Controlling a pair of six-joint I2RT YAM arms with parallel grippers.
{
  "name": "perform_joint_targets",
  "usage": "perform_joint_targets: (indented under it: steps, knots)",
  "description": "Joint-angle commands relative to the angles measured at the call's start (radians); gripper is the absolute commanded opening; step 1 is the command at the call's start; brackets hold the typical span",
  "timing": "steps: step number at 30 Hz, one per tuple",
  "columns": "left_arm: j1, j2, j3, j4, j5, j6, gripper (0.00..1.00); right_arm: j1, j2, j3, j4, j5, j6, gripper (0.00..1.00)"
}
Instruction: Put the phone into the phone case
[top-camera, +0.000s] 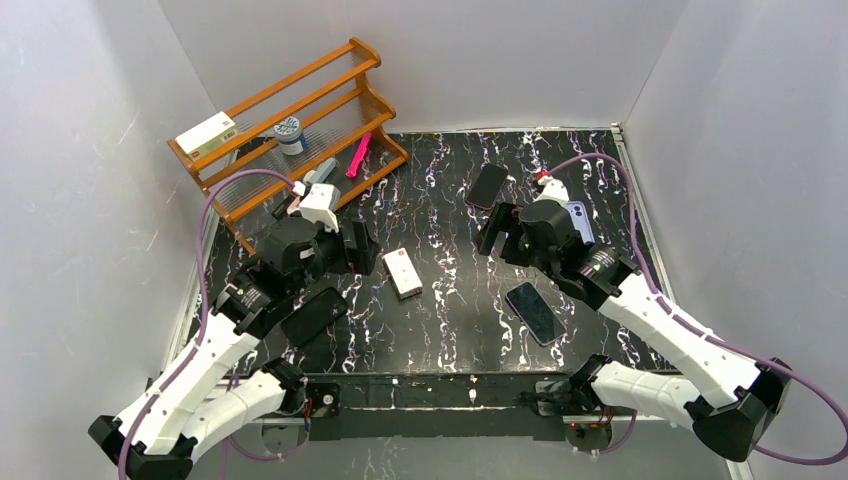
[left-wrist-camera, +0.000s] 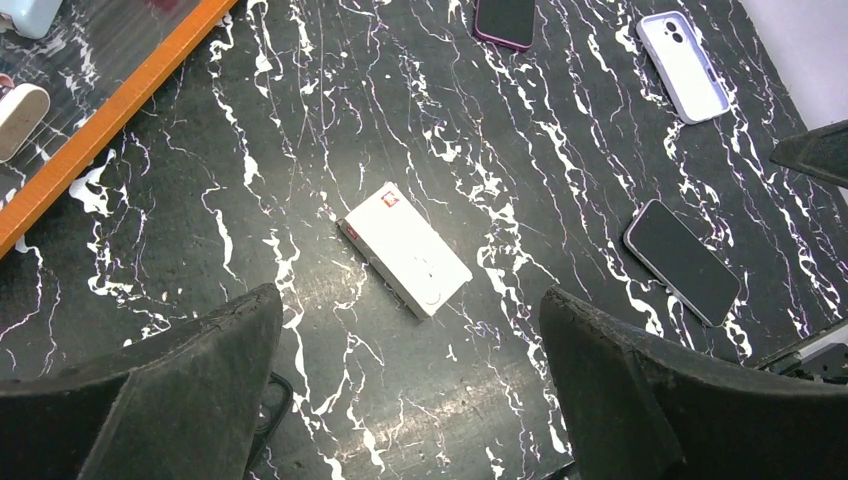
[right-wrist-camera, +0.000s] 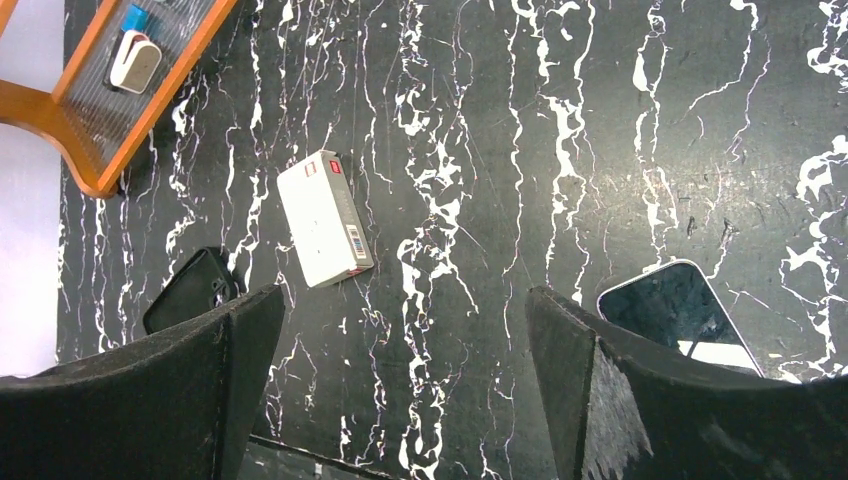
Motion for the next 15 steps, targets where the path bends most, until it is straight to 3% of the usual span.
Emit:
perform_joint_targets:
  steps: [1,15]
  knots:
    - [0.005,-0.008,-0.015,0.018,-0.028,0.030,0.98,0.001,-0.002,0.013,0.021,0.033,0.002,0.99]
    - [0.004,-0.009,-0.078,0.026,-0.071,0.074,0.98,0.000,0.056,-0.008,0.046,0.204,-0.046,0.99]
